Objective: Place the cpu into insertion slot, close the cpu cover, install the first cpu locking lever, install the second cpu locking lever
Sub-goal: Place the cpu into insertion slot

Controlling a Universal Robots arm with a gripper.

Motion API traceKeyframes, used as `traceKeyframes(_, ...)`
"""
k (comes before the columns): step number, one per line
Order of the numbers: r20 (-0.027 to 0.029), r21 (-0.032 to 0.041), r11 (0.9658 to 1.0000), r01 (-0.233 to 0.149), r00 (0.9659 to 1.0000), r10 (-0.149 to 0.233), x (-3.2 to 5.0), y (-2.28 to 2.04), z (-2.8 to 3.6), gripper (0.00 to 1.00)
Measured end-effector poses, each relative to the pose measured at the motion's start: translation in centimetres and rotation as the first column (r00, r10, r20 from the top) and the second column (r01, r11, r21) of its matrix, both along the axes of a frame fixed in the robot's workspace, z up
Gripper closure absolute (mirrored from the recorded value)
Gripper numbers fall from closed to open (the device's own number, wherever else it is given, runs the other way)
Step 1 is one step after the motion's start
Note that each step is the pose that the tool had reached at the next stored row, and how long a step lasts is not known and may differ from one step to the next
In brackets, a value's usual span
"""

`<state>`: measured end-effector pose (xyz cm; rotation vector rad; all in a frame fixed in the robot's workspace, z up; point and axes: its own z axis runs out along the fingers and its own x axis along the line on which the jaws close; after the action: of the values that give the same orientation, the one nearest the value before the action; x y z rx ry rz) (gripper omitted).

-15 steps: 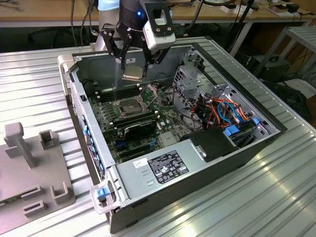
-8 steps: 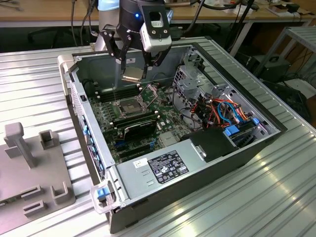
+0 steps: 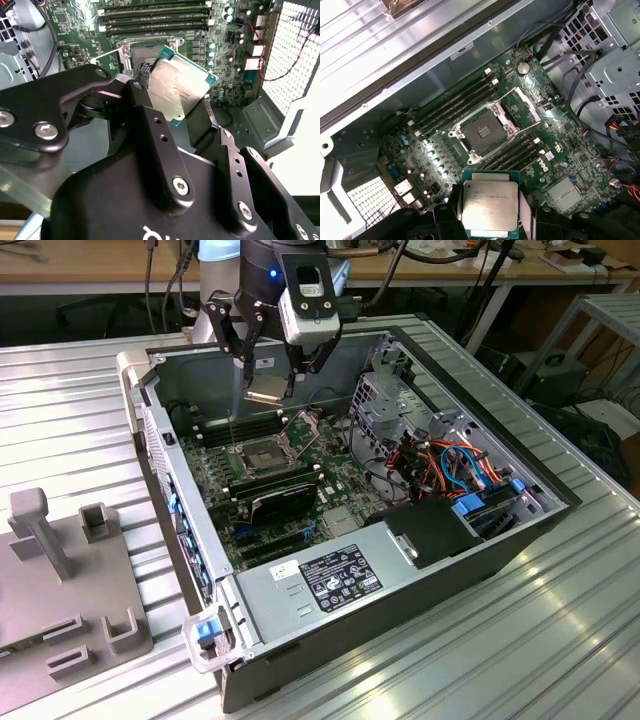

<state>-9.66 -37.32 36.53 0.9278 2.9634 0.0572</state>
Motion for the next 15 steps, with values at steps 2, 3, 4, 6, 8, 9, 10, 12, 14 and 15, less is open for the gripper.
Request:
traceKeyframes(2, 0.0001, 0.0000, 1.0000, 0.003, 1.0000, -0.003, 0.14, 0.47, -0.27, 0.46)
traceKeyframes(3, 0.0000, 0.0001, 1.0000, 0.005, 1.0000, -0.005, 0.19, 0.64, -0.37, 0.46)
traceKeyframes(4, 0.0001, 0.0001, 1.0000, 0.006, 1.0000, -0.006, 0.24, 0.76, -0.44, 0.46)
traceKeyframes(6, 0.0000, 0.0001, 1.0000, 0.009, 1.0000, -0.009, 0.30, 1.06, -0.57, 0.46)
traceKeyframes(8, 0.0000, 0.0000, 1.0000, 0.009, 1.0000, -0.009, 0.30, 1.06, -0.57, 0.46)
traceKeyframes(9, 0.0000, 0.0000, 1.0000, 0.009, 1.0000, -0.009, 0.30, 1.06, -0.57, 0.46)
traceKeyframes(10, 0.0000, 0.0001, 1.0000, 0.009, 1.0000, -0.009, 0.30, 1.07, -0.57, 0.46)
traceKeyframes(12, 0.0000, 0.0001, 1.0000, 0.009, 1.0000, -0.009, 0.30, 1.07, -0.57, 0.46)
traceKeyframes(14, 0.0000, 0.0001, 1.0000, 0.009, 1.0000, -0.009, 0.30, 1.07, -0.61, 0.46)
traceKeyframes(15, 0.0000, 0.0000, 0.9999, 0.014, 0.9999, -0.014, 0.30, 1.08, -0.66, 0.46)
